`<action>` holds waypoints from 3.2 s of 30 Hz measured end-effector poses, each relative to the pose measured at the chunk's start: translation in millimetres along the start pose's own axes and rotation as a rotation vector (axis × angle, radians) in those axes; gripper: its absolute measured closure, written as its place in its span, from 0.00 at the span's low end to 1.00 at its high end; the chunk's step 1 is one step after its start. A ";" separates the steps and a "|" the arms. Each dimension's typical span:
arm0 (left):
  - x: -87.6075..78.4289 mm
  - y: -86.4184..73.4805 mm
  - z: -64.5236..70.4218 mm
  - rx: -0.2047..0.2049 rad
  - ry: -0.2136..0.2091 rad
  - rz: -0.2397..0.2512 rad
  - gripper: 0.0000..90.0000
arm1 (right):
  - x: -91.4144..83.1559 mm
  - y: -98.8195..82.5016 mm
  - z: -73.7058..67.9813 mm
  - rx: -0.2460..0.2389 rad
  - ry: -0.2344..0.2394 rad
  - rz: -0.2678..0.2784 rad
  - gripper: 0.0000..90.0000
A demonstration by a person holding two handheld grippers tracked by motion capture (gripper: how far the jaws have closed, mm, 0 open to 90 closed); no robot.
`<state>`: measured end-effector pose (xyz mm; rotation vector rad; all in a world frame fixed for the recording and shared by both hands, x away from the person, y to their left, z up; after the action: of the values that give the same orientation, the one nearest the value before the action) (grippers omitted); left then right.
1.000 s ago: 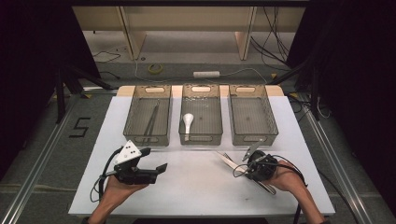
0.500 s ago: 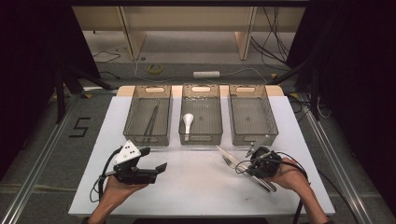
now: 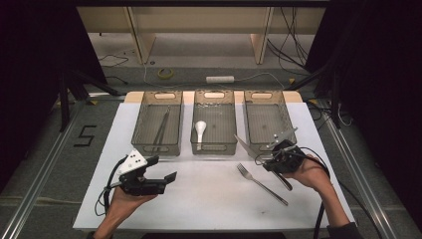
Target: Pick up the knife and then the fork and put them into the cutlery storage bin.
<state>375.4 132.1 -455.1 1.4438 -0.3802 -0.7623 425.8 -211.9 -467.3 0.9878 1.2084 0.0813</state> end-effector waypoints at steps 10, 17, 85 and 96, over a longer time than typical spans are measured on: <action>-0.4 0.4 -1.1 -0.003 0.005 0.004 0.17 | -4.8 37.7 24.0 0.045 -0.030 0.083 0.90; -0.8 1.1 -1.8 -0.012 0.006 0.011 0.17 | -6.1 55.0 39.0 0.065 -0.051 0.098 0.90; -0.9 2.2 -2.5 -0.008 0.014 0.023 0.17 | 60.4 50.6 129.4 0.359 -0.274 0.126 0.90; -0.7 2.1 -2.5 -0.009 0.013 0.023 0.17 | 62.7 47.6 134.8 0.350 -0.312 0.109 0.90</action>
<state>377.1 134.3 -453.2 1.4327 -0.3822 -0.7355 580.3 -229.5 -480.3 1.3186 0.8956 -0.1993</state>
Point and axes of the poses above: each handheld gripper's, and its own axes: x roughly forward along the jaws, y roughly out of its top, z roughly to its right, the point moved 8 cm from there along x, roughly forward along the jaws, and after that the axes turned 14 degrees about z, right-handed, at the moved point
